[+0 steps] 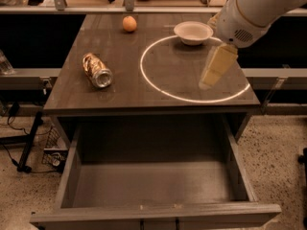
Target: Place orange into top drawer
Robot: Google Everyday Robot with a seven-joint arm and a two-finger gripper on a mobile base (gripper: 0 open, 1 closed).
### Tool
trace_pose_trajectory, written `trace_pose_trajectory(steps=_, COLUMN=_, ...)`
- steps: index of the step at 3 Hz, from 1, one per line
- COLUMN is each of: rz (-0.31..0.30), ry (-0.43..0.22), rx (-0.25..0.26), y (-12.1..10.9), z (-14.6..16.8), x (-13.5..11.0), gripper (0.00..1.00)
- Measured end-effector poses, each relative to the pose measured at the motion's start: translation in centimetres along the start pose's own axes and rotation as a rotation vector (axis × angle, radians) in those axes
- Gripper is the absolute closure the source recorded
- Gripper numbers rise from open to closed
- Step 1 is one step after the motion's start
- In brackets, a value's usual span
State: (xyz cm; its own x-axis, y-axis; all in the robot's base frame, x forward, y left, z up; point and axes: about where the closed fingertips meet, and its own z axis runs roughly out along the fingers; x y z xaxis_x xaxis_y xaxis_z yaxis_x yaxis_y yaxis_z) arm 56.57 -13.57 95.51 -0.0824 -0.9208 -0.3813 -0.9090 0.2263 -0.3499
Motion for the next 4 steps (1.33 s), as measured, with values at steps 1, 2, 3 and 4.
trace_pose_trajectory(steps=1, rz=0.019, ry=-0.103, rx=0.025, y=-4.2, z=6.5, x=-5.7, gripper=0.0)
trace_pose_trajectory(steps=2, rz=0.026, ry=-0.169, rx=0.029, y=-6.4, z=10.4, x=-9.7, gripper=0.0)
trace_pose_trajectory(steps=3, rz=0.027, ry=-0.175, rx=0.037, y=-6.8, z=10.7, x=-10.0, gripper=0.0)
trace_pose_trajectory(steps=4, rz=0.052, ry=-0.23, rx=0.115, y=-10.5, z=13.4, x=-11.8, gripper=0.0)
